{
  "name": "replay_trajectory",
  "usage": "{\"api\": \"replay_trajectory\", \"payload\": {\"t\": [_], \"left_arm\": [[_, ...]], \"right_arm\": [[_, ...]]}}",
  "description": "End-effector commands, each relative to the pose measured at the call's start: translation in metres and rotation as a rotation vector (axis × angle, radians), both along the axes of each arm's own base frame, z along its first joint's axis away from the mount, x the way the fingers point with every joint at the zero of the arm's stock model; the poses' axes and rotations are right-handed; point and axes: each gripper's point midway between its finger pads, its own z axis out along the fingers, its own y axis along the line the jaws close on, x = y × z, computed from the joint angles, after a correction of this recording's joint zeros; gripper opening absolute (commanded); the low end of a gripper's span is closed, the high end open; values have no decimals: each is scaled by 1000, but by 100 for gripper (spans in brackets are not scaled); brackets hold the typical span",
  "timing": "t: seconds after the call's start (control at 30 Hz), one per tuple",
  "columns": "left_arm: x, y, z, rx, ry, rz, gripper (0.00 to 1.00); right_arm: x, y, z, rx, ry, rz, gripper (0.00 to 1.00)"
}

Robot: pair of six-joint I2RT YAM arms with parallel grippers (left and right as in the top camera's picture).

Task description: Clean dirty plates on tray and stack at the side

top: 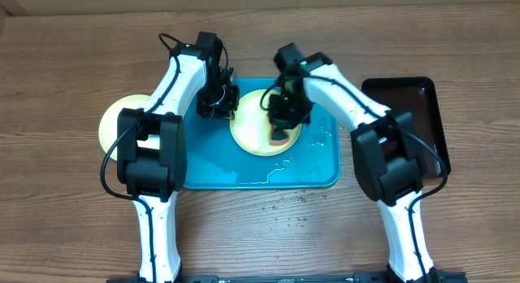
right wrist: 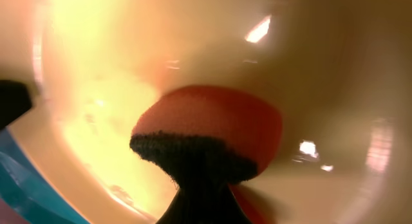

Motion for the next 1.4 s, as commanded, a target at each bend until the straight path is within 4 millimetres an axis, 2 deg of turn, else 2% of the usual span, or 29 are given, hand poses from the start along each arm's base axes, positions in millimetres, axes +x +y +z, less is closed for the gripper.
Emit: {"api": "replay_trajectory", "payload": {"t": [0.0, 0.17, 0.27, 0.4, 0.5, 0.63, 0.7, 0.73, 0.83, 0.9, 1.0, 1.17, 1.27, 1.37], "left_arm": [[-2, 10, 1, 30, 5, 29, 4], [-2, 10, 1, 30, 4, 29, 4], [-2, 10, 1, 30, 5, 29, 4], [-3, 10, 1, 31, 10, 29, 4], [-4, 11, 1, 32, 11, 29, 4], [-4, 11, 1, 32, 11, 30, 4], [-3, 11, 1, 31, 10, 29, 4], [-3, 11, 1, 31, 10, 30, 4], [-3, 11, 1, 32, 7, 29, 4], [-2, 11, 1, 32, 3, 29, 4], [-2, 11, 1, 33, 3, 29, 4], [0, 15, 2, 30, -2, 24, 4], [-1, 15, 9, 29, -1, -7, 4], [2, 16, 26, 29, -27, -40, 4]], "right_arm": [[1, 29, 6, 36, -48, 3, 4], [22, 47, 12, 92, -127, -54, 4], [39, 43, 13, 80, -183, -96, 4], [67, 14, 10, -14, -266, -201, 4], [77, -9, 8, -70, -283, -241, 4], [77, -45, 2, -127, -226, -290, 4], [68, -68, -2, -167, -157, -317, 4], [62, -72, -2, -166, -127, -301, 4], [42, -66, 4, -104, -47, -187, 4], [32, -61, 13, -72, -14, -131, 4], [20, -44, 38, 29, 4, -44, 4], [9, -22, 100, 226, -27, 42, 4], [11, -28, 135, 266, -86, 33, 4], [18, -46, 168, 285, -165, -1, 4]]}}
